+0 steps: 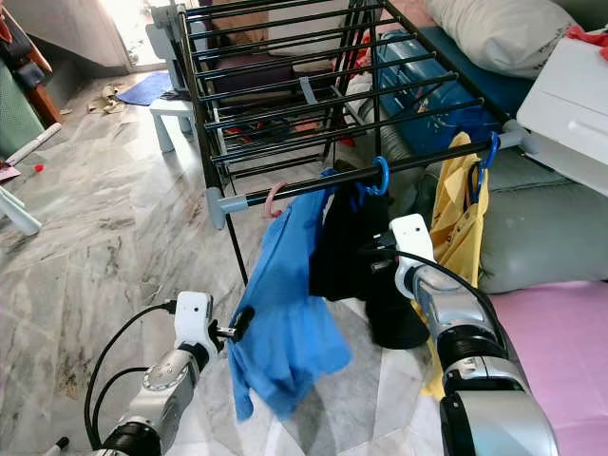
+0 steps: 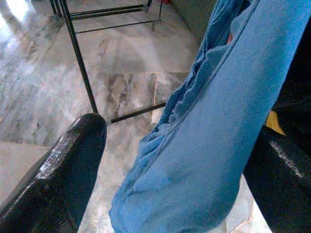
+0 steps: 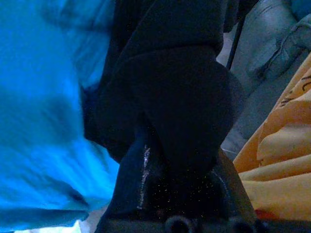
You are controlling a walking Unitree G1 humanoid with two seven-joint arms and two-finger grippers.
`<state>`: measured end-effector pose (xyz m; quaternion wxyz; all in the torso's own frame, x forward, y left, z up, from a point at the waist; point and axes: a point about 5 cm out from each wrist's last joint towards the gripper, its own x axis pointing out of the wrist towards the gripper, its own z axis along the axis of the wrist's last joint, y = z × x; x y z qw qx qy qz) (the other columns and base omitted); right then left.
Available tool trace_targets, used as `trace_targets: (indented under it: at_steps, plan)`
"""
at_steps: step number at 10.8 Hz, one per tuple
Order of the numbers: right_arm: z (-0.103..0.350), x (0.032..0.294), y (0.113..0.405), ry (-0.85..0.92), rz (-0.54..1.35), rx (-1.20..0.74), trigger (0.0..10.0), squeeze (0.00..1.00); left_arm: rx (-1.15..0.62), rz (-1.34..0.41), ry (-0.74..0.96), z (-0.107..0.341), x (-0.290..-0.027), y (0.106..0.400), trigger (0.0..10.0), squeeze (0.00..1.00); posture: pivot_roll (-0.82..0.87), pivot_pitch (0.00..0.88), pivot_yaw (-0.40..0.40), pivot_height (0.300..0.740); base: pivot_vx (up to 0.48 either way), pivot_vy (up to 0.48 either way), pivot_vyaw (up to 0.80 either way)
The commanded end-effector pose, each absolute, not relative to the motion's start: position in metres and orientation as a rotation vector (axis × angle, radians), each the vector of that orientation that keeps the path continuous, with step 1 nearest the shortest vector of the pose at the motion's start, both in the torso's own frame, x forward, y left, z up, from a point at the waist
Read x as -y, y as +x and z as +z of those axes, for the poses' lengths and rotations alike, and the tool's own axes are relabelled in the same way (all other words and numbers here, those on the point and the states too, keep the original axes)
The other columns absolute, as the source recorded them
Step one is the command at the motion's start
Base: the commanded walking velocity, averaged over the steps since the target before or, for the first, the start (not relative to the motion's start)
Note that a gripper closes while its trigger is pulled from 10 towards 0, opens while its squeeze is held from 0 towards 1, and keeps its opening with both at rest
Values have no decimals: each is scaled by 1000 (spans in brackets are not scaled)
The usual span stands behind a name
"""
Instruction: Hang hanger
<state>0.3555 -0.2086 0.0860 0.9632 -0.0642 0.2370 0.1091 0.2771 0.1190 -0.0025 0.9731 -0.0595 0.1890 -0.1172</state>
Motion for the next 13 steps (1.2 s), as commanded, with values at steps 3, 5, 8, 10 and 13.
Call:
trace_targets:
  at_steps: [3,5,8,10,13]
  plan:
    - [83,225,350,-172,116,-425,10000,1000,-441,-218,-147,-6,-124,278,10000,0,-84,35,73,740,0,0,0]
    - [81,231,336,-171,86,-335,10000,1000,-427,-226,-106,-4,-125,279,10000,0,-109,31,97,740,0,0,0]
    - [69,237,299,-156,30,-250,10000,1000,-440,-251,-94,-3,-120,282,10000,0,-138,35,120,740,0,0,0]
    - [62,238,281,-180,2,-220,10000,1000,-454,-256,-85,-4,-121,282,10000,0,-151,34,130,740,0,0,0]
    - [54,245,247,-226,-32,-189,10000,1000,-442,-216,-79,-3,-125,283,10000,0,-143,24,112,740,0,0,0]
